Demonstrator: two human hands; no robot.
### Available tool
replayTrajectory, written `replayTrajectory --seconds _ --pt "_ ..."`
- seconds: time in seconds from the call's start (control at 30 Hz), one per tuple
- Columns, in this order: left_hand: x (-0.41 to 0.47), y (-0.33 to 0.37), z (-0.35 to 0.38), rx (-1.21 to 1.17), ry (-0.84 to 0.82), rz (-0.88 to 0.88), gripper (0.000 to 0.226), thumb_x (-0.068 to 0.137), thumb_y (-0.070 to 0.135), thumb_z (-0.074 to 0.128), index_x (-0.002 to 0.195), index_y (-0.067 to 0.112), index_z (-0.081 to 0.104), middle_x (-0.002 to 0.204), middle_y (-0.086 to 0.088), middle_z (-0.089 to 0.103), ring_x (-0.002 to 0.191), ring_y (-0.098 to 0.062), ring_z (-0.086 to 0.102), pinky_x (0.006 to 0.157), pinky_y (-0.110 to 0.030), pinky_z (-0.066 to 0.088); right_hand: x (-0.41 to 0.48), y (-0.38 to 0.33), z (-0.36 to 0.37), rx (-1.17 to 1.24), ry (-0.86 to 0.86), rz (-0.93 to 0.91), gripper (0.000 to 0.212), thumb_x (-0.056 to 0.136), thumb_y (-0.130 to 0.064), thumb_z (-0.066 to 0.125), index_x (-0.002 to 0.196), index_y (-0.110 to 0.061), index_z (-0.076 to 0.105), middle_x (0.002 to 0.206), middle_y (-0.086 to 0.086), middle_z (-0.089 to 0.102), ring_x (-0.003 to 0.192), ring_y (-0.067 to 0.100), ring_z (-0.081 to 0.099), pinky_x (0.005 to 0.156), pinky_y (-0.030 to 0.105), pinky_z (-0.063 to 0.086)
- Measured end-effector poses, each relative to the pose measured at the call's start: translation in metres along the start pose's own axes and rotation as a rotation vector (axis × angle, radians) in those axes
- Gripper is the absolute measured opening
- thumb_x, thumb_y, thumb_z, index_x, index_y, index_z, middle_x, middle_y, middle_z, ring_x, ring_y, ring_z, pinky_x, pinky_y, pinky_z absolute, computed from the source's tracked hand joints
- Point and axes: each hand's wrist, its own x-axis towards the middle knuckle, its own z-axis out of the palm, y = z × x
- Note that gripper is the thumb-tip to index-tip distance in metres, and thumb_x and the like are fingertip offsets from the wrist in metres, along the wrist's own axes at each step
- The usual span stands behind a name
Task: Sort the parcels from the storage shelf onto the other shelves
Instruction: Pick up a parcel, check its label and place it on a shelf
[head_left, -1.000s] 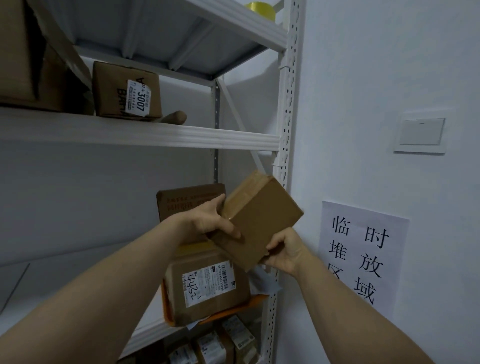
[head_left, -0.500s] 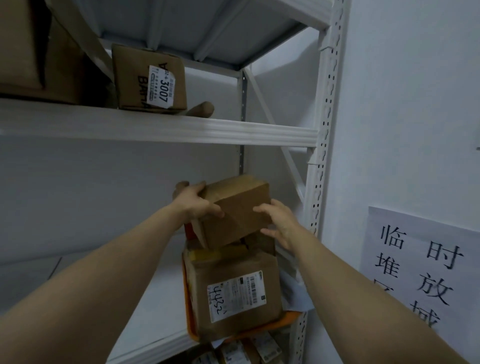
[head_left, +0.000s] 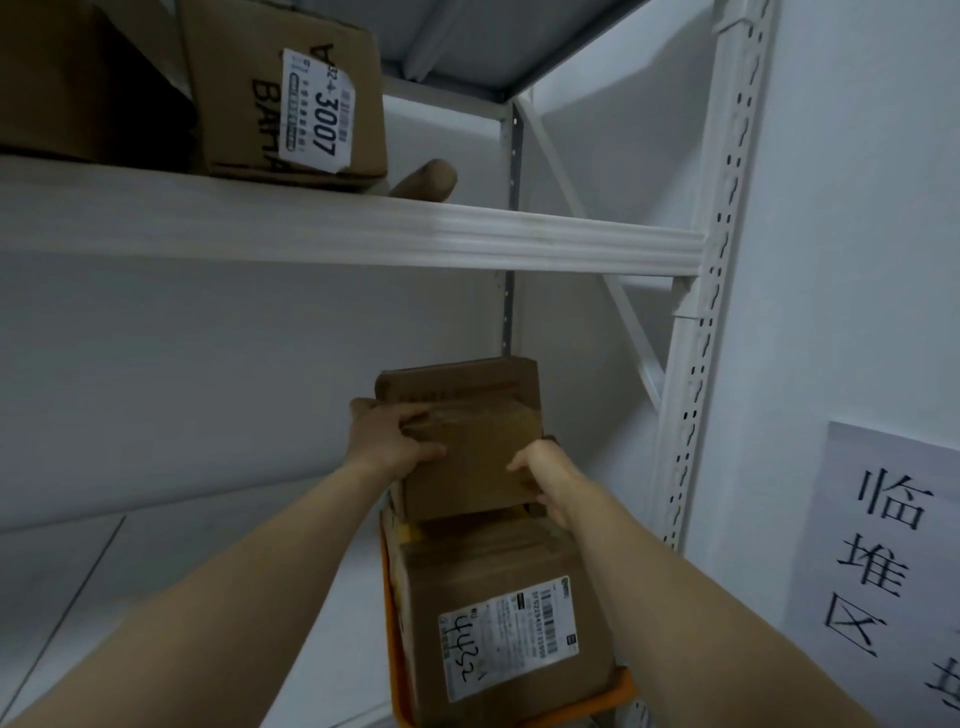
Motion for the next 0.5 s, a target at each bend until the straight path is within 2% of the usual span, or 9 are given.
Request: replayTrajectory --seconds 0.1,0.17,0.23,0.33,0.43,0.5 --pt "0.004 -0.007 0.009 0.007 0.004 -0.01 0.063 0.068 0.023 0.084 0.127 0.02 0.061 0.135 -0.013 0.04 0.114 -0.028 0.053 0.106 -0.034 0.043 0.002 0.007 0.0 -0.029 -0.008 0.028 0.068 0.088 -0.002 0.054 0.149 -0.01 0.026 0.148 0.015 0.036 0.135 0.032 0.036 0.108 0.041 0.036" --pt "0.002 -0.008 0.014 0.022 -0.002 -0.015 0.06 0.073 0.015 0.079 0.13 0.019 0.058 0.137 -0.013 0.039 0.113 -0.027 0.054 0.105 -0.03 0.042 -0.001 0.012 0.001 0.035 -0.033 0.025 0.07 0.087 0.003 0.051 0.15 -0.01 0.024 0.152 0.013 0.031 0.137 0.031 0.033 0.108 0.04 0.036" --pt "-0.002 -0.007 0.017 0.031 -0.015 -0.029 0.061 0.08 0.008 0.07 0.137 0.018 0.05 0.14 -0.013 0.036 0.117 -0.029 0.052 0.104 -0.027 0.041 -0.005 0.012 0.002 0.07 -0.032 0.015 0.072 0.087 0.007 0.049 0.151 -0.009 0.021 0.153 0.014 0.029 0.138 0.031 0.032 0.109 0.038 0.039" --pt "-0.009 0.001 0.017 0.044 -0.019 -0.038 0.073 0.084 0.004 0.061 0.149 0.02 0.032 0.147 -0.011 0.029 0.129 -0.03 0.042 0.106 -0.035 0.041 -0.014 0.002 0.003 -0.037 0.007 0.023 0.073 0.089 0.005 0.052 0.152 -0.008 0.017 0.151 0.017 0.031 0.137 0.034 0.033 0.11 0.043 0.036" --pt "-0.024 0.018 0.008 0.066 0.017 -0.038 0.073 0.082 0.003 0.057 0.148 0.021 0.033 0.148 -0.01 0.033 0.129 -0.03 0.044 0.104 -0.039 0.045 -0.033 -0.004 -0.002 -0.081 0.041 -0.056 0.07 0.085 0.001 0.053 0.148 -0.008 0.025 0.146 0.016 0.039 0.132 0.034 0.039 0.106 0.043 0.039" --pt "-0.039 0.036 0.001 0.056 0.036 -0.004 0.068 0.084 0.0 0.054 0.147 0.017 0.036 0.148 -0.01 0.037 0.13 -0.028 0.044 0.104 -0.035 0.044 -0.051 -0.006 -0.006 -0.056 0.068 -0.133 0.069 0.08 0.0 0.051 0.146 -0.009 0.032 0.143 0.014 0.043 0.129 0.032 0.042 0.106 0.045 0.04"
